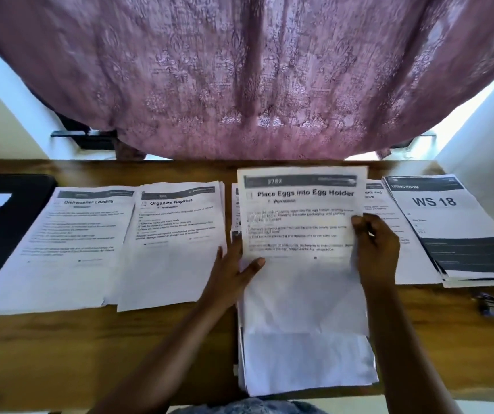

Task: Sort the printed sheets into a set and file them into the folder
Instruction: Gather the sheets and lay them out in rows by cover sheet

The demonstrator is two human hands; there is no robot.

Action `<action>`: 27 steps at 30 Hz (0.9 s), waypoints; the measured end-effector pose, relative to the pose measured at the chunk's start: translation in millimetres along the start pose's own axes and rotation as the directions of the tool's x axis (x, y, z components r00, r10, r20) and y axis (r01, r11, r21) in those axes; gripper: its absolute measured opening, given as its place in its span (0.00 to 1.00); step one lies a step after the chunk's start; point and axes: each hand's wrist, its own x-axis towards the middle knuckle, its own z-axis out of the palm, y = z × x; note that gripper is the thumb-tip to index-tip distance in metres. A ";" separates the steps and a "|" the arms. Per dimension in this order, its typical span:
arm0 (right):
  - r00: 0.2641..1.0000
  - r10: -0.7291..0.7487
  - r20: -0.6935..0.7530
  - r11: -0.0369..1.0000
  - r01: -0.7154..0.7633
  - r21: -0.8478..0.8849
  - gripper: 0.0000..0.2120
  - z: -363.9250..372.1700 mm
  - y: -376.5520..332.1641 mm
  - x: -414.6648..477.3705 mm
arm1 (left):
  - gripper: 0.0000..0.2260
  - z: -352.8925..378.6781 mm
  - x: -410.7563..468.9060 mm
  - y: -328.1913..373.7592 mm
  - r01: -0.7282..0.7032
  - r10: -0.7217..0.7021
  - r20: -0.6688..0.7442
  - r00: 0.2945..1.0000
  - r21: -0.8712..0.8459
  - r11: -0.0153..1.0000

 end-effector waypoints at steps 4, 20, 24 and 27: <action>0.991 0.025 0.133 0.994 -0.039 0.103 0.06 57.4 -39.0 8.0 | 0.18 -62.0 -6.0 18.0 0.027 -0.055 -0.307 0.950 -0.094 0.995; 0.725 -0.124 0.677 0.989 0.146 0.025 0.07 381.6 -135.5 -131.4 | 0.32 -306.3 -58.5 -118.5 0.505 -0.131 -0.561 0.818 0.590 0.630; 0.602 -0.189 0.776 0.873 0.465 -0.149 0.22 389.3 -137.6 -141.5 | 0.36 -282.7 -68.7 -149.3 0.570 -0.397 -0.413 0.820 0.655 0.496; 0.482 -0.245 0.842 0.671 0.711 -0.212 0.28 382.6 -131.5 -154.0 | 0.36 -275.6 -73.2 -161.4 0.583 -0.391 -0.434 0.812 0.649 0.489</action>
